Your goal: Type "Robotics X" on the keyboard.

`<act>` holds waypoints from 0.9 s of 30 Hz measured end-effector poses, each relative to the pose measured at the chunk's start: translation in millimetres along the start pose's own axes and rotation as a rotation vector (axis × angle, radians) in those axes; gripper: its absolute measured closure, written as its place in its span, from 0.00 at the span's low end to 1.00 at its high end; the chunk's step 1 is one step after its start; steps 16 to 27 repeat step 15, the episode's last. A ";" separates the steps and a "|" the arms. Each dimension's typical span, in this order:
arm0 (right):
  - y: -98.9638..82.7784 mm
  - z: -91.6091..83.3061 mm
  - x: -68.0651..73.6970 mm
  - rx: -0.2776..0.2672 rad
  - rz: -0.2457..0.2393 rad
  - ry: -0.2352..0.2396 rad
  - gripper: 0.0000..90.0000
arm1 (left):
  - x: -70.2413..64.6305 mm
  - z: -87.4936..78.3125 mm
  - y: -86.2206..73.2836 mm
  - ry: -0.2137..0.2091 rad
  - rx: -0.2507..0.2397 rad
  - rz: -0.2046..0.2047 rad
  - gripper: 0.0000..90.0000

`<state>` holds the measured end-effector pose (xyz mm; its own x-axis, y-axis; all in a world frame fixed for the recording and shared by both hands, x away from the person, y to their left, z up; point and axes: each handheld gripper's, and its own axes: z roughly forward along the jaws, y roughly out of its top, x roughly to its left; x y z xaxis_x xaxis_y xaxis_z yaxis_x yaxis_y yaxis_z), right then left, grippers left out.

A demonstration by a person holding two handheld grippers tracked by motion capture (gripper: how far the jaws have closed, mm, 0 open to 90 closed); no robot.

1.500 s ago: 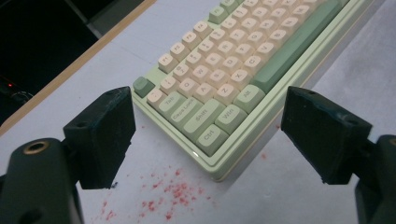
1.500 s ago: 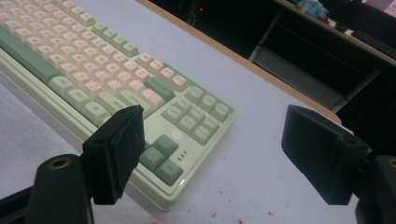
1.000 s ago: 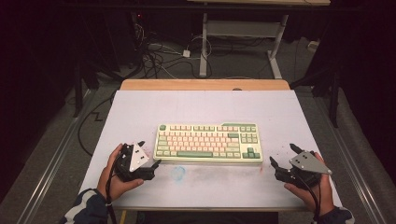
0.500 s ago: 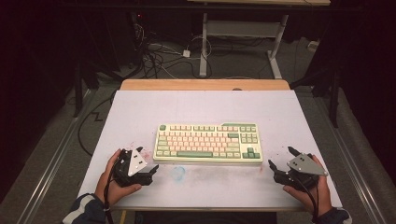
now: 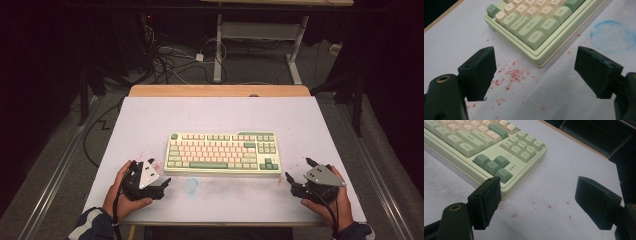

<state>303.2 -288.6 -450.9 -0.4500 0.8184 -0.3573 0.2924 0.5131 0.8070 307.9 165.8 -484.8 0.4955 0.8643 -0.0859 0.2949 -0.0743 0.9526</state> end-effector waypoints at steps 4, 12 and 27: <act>1.0 -0.7 -0.9 -0.015 0.006 -0.015 0.24 | -0.2 0.0 0.6 0.008 -0.011 0.004 0.18; 1.3 -0.3 -2.3 -0.017 0.012 -0.033 0.24 | 1.6 -0.8 2.6 0.023 -0.027 -0.013 0.18; 1.4 -1.2 -2.5 -0.021 0.010 -0.037 0.24 | 0.8 -1.6 5.5 0.022 -0.042 -0.022 0.18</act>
